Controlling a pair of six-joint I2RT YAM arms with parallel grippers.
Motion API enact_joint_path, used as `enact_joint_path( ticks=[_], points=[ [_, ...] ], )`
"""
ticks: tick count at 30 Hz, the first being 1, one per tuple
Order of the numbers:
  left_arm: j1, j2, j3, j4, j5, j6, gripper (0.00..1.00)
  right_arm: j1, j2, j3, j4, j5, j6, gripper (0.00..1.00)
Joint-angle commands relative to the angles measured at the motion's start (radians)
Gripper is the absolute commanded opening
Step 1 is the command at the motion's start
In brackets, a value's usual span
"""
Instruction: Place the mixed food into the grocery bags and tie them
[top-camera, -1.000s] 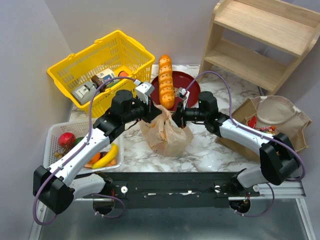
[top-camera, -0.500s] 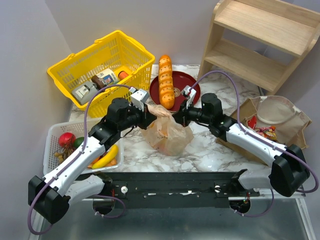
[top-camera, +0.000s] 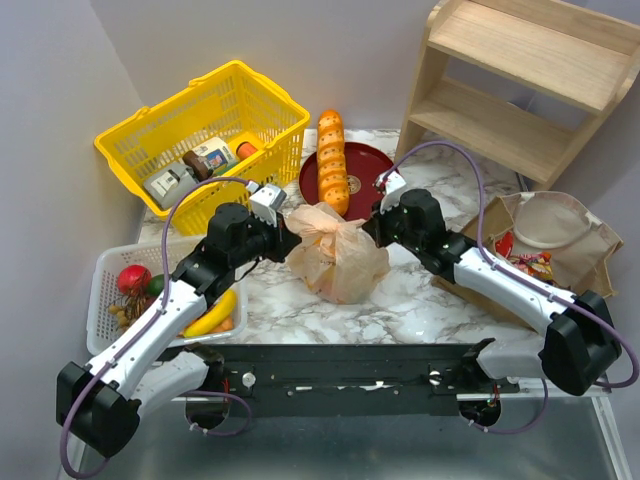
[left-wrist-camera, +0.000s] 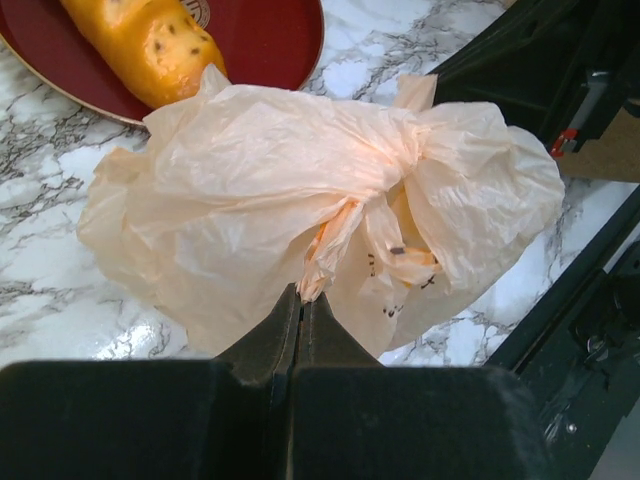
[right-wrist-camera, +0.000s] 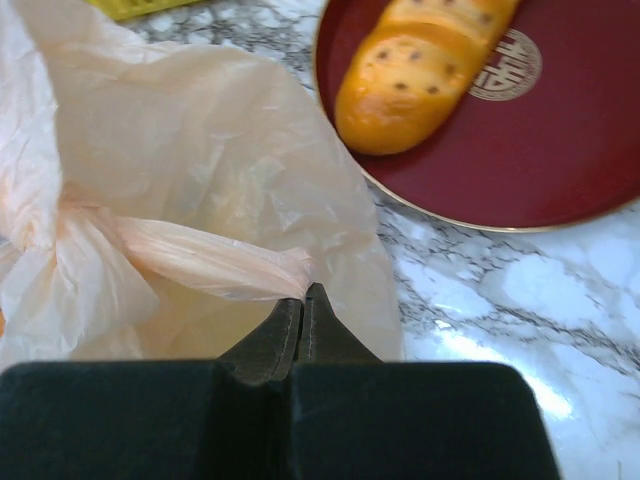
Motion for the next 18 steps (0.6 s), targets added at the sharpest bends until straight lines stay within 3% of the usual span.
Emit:
enact_joint_path(
  ticks=[1,6,18],
  points=[
    [0.034,-0.034,-0.034,0.0,-0.041,-0.011,0.0,-0.022,-0.022,-0.023,-0.071,0.266,0.0,0.01],
    [0.055,-0.04,-0.052,0.02,-0.052,-0.023,0.0,-0.033,-0.045,-0.036,-0.088,0.401,0.016,0.01],
    [0.155,-0.109,-0.175,0.04,-0.087,-0.165,0.0,-0.148,-0.03,-0.089,-0.105,0.541,0.083,0.01]
  ],
)
